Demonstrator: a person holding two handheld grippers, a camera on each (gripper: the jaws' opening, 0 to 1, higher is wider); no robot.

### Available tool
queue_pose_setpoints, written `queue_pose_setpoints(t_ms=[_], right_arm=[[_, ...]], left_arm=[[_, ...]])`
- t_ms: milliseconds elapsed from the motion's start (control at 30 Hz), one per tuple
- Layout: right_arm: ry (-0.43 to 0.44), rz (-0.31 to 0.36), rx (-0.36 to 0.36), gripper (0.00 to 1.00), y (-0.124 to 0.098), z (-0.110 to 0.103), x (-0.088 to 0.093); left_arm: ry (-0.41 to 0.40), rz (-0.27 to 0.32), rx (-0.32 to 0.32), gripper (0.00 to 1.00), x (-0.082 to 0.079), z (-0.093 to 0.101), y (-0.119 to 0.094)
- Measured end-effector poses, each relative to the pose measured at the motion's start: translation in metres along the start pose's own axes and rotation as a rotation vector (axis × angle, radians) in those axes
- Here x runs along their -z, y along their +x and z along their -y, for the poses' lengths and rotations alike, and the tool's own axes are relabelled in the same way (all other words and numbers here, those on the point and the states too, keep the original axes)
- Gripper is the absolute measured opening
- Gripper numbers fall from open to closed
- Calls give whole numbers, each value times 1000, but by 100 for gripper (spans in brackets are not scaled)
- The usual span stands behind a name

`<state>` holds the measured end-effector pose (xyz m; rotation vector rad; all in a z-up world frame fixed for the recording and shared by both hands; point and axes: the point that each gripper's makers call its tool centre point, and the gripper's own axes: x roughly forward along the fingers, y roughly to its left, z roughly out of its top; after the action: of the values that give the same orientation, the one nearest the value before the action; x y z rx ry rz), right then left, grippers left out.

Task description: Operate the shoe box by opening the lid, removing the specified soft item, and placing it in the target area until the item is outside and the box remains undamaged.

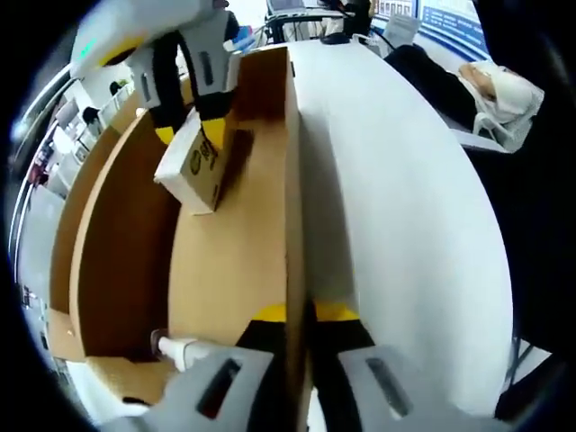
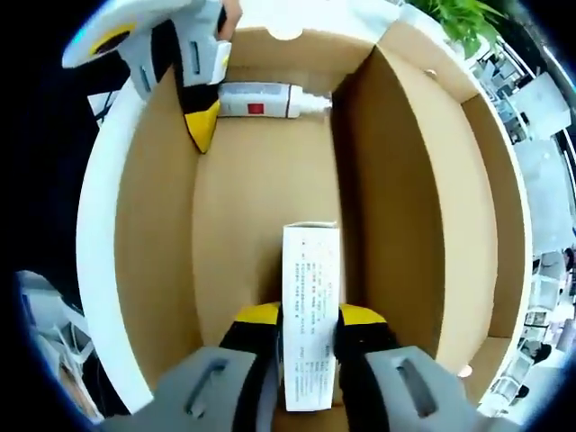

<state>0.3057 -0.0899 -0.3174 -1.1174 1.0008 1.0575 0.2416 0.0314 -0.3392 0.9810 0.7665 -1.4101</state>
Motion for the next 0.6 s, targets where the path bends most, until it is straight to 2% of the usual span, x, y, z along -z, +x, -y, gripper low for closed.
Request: queue_pose_setpoints(t_ms=[133,600], right_arm=[[18,26,12,21,-8,1,-6],[-4,90,83,21,-30,9,-22]], left_arm=[[7,5,2,3,0,0,0],[8,3,-3,3,1,1,-1]])
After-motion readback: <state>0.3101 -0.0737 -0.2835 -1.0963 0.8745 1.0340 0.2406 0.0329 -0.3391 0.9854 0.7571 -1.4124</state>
